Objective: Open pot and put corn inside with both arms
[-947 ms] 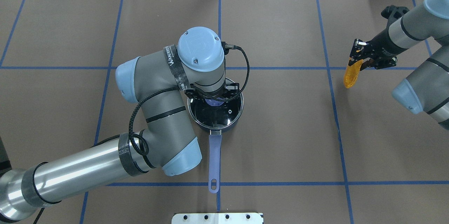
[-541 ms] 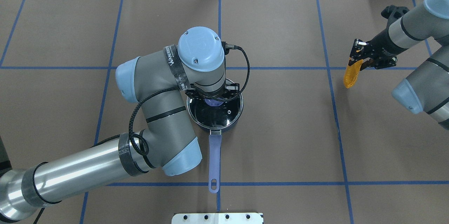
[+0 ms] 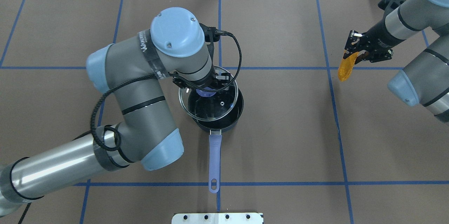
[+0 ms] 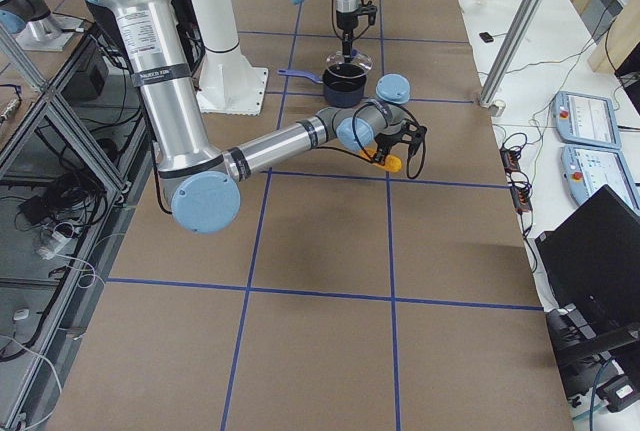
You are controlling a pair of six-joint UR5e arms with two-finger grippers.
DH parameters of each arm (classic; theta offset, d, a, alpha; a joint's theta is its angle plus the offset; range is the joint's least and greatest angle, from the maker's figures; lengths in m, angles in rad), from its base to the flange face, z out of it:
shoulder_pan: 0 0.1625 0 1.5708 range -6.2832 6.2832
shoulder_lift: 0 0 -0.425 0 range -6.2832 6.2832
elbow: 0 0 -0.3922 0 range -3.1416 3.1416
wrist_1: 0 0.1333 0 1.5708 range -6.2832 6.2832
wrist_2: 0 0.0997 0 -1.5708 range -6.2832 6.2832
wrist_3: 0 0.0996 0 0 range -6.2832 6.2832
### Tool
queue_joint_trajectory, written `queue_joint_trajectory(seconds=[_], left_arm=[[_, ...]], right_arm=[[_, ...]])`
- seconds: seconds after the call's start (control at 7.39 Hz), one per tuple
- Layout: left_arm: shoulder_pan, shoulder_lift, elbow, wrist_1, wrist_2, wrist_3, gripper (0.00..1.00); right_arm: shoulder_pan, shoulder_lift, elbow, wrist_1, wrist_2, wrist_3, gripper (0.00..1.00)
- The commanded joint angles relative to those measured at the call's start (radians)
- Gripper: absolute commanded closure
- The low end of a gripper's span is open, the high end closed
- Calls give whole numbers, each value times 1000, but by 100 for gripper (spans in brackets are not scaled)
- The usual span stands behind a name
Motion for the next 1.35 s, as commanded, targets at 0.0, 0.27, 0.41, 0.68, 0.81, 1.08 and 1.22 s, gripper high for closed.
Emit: queue_joint_trajectory(seconds=[0.0,0.27,0.41,0.68,0.81,1.08,1.22], left_arm=[[-72,158,-131,-4,-63,136,40],[-118,268,-188,-21,-82,216,40],[-156,369,-228,-63,-100,274,40],[-250,534,-221,-209,-181,391,41],[-280,591,-221,-240,-206,429,41],[-327,687,-219,-296,-220,501,41],[-328,735,-216,-350,-225,503,41]], right_arm=[[-2,69,61,-118,3,56,68],[-45,120,105,-160,-9,157,68],[-92,157,108,-172,-43,197,68],[-188,281,121,-294,-106,222,66],[-217,328,136,-351,-121,222,66],[-277,387,130,-360,-135,244,66],[-313,413,121,-363,-164,274,66]])
